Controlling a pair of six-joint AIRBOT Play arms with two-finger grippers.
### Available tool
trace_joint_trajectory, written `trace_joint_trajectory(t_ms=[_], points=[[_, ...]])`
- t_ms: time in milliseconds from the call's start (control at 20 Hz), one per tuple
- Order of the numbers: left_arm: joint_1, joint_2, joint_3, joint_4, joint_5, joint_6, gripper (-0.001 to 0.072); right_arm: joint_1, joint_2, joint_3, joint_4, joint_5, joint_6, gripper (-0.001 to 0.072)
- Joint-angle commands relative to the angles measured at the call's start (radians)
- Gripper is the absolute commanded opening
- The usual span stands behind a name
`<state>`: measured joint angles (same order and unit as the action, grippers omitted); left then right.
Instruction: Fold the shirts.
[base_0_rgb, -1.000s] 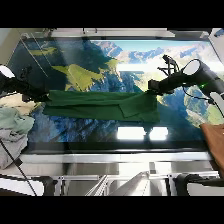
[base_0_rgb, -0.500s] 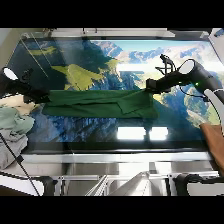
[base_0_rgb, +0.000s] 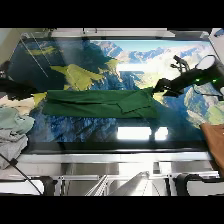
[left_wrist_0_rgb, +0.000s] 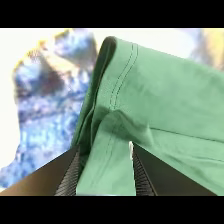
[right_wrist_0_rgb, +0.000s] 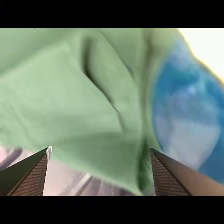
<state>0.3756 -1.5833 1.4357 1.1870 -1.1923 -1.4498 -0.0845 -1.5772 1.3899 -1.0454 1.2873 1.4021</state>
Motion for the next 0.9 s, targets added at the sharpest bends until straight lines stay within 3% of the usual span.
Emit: trace_joint_trajectory(t_ms=[0,50,400,650,700,800,850], points=[[0.046,0.098,0.0,-0.119,-0.037,0.019,0.0387,-0.111,-0.036,-0.002,0.09,0.105,-0.054,0.0709],[0.037,0.129,0.0,-0.133,-0.046,0.016,0.072,-0.131,-0.062,-0.002,0.121,0.1,-0.063,0.0709],[-0.1,0.184,0.0,-0.135,-0.056,0.008,0.072,-0.112,-0.249,-0.002,0.247,0.048,-0.134,0.0709],[-0.193,0.183,0.0,-0.133,-0.014,0.008,0.0704,-0.097,-0.301,-0.002,0.322,0.018,-0.162,0.0702],[-0.206,0.183,0.0,-0.133,0.002,0.007,0.067,-0.089,-0.307,-0.002,0.322,0.017,-0.166,0.0702],[-0.219,0.183,0.0,-0.134,0.013,0.008,0.0365,-0.061,-0.313,-0.002,0.323,0.01,-0.183,0.0698],[-0.224,0.183,0.0,-0.134,0.015,0.008,0.0339,-0.046,-0.315,-0.002,0.324,-0.001,-0.191,0.0663]])
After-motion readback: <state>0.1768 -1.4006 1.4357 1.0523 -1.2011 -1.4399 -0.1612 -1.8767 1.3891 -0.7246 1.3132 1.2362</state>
